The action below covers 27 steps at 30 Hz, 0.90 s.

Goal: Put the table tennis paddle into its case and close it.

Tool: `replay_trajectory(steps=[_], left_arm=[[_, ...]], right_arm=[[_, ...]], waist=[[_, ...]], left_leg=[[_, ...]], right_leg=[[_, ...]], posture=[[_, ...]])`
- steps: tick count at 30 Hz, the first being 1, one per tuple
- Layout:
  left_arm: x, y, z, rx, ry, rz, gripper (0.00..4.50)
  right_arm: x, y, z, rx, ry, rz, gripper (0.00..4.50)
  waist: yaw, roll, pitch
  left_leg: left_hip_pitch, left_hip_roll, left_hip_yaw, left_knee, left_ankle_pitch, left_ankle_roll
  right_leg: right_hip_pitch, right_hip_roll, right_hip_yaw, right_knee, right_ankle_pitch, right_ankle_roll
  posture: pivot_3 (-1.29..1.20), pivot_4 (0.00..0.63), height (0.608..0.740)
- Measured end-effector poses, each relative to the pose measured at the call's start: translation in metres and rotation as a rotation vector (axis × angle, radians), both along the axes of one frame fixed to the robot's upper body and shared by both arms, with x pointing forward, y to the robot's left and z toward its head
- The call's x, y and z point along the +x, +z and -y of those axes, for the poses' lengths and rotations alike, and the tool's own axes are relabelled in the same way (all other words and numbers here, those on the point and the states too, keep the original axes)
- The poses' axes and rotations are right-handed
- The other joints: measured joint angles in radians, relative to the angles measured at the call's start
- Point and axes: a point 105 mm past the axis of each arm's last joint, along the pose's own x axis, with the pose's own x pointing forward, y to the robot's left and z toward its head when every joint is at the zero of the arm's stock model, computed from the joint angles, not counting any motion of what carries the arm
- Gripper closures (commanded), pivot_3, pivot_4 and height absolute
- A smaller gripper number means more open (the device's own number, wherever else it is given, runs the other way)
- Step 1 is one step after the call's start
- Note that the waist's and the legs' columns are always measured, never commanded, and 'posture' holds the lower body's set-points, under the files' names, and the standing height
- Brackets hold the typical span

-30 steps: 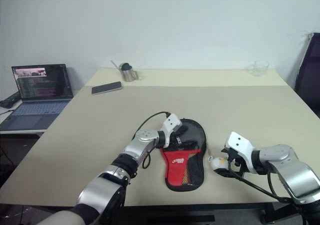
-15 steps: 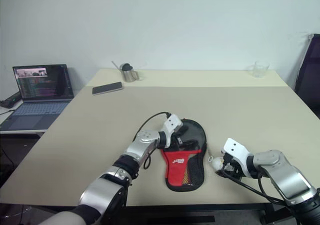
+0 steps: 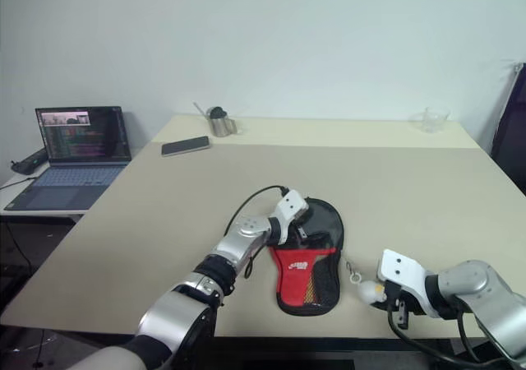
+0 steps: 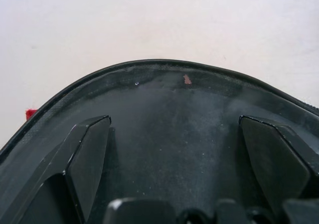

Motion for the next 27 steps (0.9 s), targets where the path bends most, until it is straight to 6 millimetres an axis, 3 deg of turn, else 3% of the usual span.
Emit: replay_trajectory(steps=[6, 11, 17, 27], left_arm=[[0.003, -0.001, 0.003, 0.032, 0.021, 0.011, 0.00], [0.004, -0.003, 0.004, 0.042, 0.033, 0.007, 0.00], [0.004, -0.007, 0.005, 0.054, 0.044, 0.000, 0.00], [0.004, -0.007, 0.006, 0.054, 0.040, -0.004, 0.00]], right_arm=[[-0.023, -0.008, -0.001, -0.016, 0.083, -0.037, 4.21], [-0.065, -0.022, 0.006, -0.074, 0.177, -0.177, 4.21], [-0.068, -0.019, 0.005, -0.079, 0.195, -0.161, 4.21], [-0.052, -0.013, 0.009, -0.091, 0.180, -0.111, 4.21]], waist=[[0.001, -0.003, -0.004], [0.003, -0.009, -0.008], [0.002, -0.010, -0.010], [0.002, -0.010, -0.010]], left_leg=[[0.001, 0.000, 0.000, 0.000, 0.000, 0.000], [0.001, 0.001, -0.001, 0.000, 0.000, 0.000], [0.009, 0.001, -0.003, -0.001, -0.001, 0.000], [0.009, 0.001, -0.006, -0.002, -0.001, 0.000]], right_leg=[[0.001, 0.000, 0.000, 0.000, 0.000, 0.000], [0.002, -0.001, 0.000, 0.000, 0.000, 0.001], [0.012, -0.002, -0.002, -0.003, -0.003, 0.005], [0.016, -0.002, -0.005, -0.011, -0.003, 0.005]], posture=[[0.00, 0.150, 0.740], [0.00, 0.150, 0.740], [0.00, 0.150, 0.740], [0.00, 0.150, 0.740]])
